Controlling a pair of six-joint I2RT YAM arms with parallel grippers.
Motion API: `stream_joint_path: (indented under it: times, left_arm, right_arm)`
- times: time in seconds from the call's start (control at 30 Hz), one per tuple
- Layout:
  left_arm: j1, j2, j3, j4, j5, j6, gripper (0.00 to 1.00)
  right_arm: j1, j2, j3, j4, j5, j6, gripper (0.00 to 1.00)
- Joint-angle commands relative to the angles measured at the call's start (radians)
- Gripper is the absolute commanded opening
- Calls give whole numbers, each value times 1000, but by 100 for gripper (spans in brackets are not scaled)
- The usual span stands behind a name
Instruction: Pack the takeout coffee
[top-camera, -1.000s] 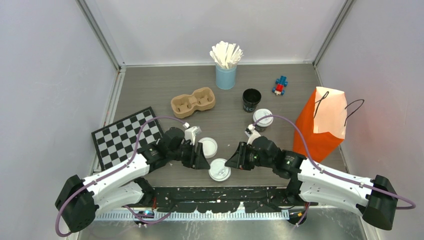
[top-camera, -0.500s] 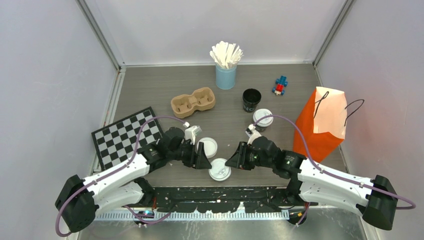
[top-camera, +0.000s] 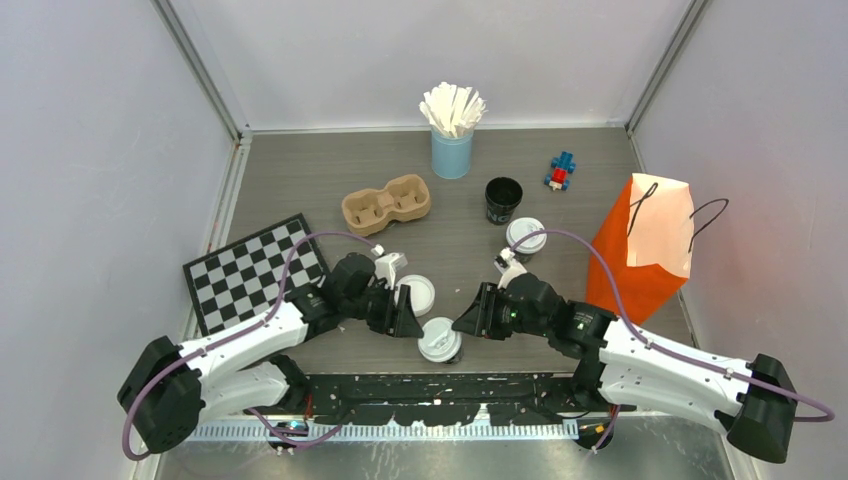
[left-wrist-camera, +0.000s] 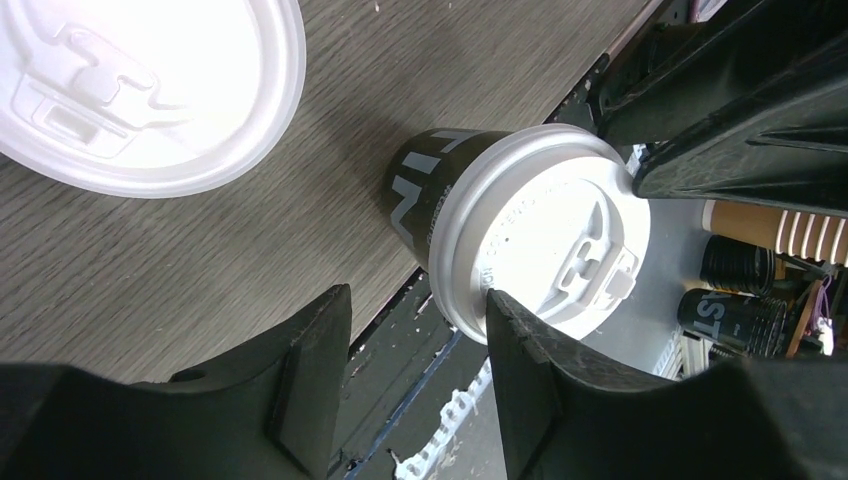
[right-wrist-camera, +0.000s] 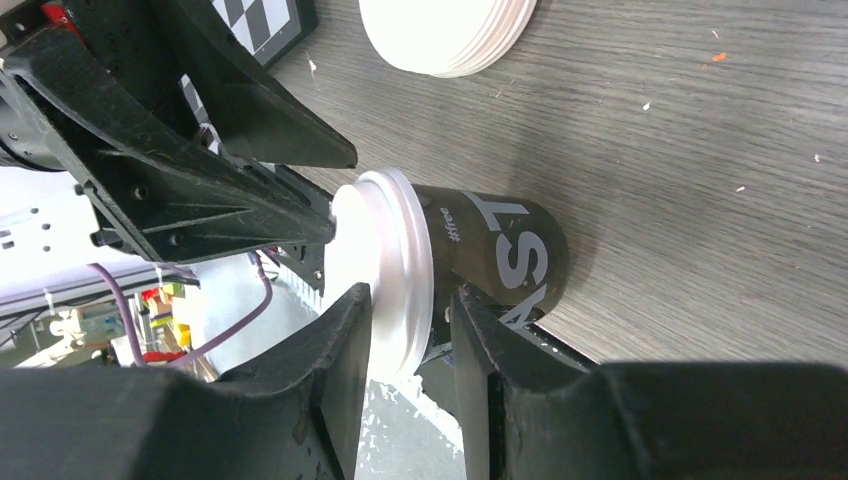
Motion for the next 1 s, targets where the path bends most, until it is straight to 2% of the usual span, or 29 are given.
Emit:
stream_joint_path:
  times: [0.0,0.13,0.37,0.5,0.97]
  left_arm:
    - [2,6,21,27,-10,31,53]
    - [2,15,20,51,2,21,53]
    - [1,48,25,116,38,1,53]
    - [1,59,21,146,46,-13,53]
    - [-13,-8,-13,180,56,-69,54]
  right_arm:
    - [3,-28,50,-17,44,-21,41]
    - [4,-58,49,-32,53,-26,47]
    - [4,-54,13,21,23,-16,48]
    - [5,-46,-29,68,2,10,42]
    - [6,-146,-130,96,3,50,38]
